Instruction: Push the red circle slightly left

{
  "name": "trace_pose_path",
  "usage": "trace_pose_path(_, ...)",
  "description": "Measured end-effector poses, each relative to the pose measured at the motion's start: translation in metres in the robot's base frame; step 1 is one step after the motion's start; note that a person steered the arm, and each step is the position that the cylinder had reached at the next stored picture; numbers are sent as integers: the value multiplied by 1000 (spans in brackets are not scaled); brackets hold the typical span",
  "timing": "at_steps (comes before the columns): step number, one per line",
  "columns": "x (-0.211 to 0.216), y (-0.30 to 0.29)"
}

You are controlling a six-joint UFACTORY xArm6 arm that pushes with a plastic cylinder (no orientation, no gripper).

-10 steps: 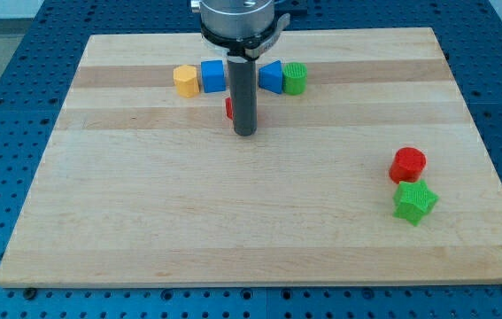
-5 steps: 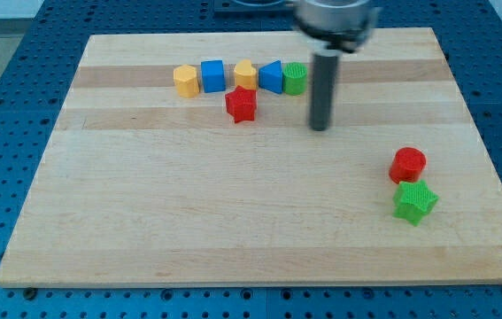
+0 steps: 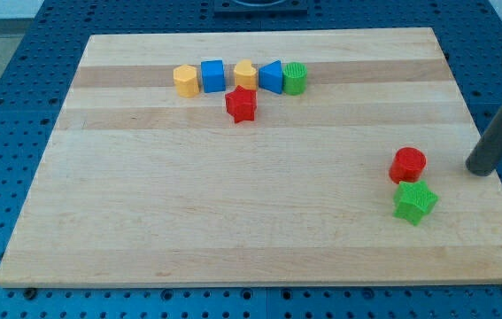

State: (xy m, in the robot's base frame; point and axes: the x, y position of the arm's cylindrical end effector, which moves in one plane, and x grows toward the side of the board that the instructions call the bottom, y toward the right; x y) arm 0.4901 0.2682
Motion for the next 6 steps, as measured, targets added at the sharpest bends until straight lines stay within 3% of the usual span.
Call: trace_pose_path(6,1,-112)
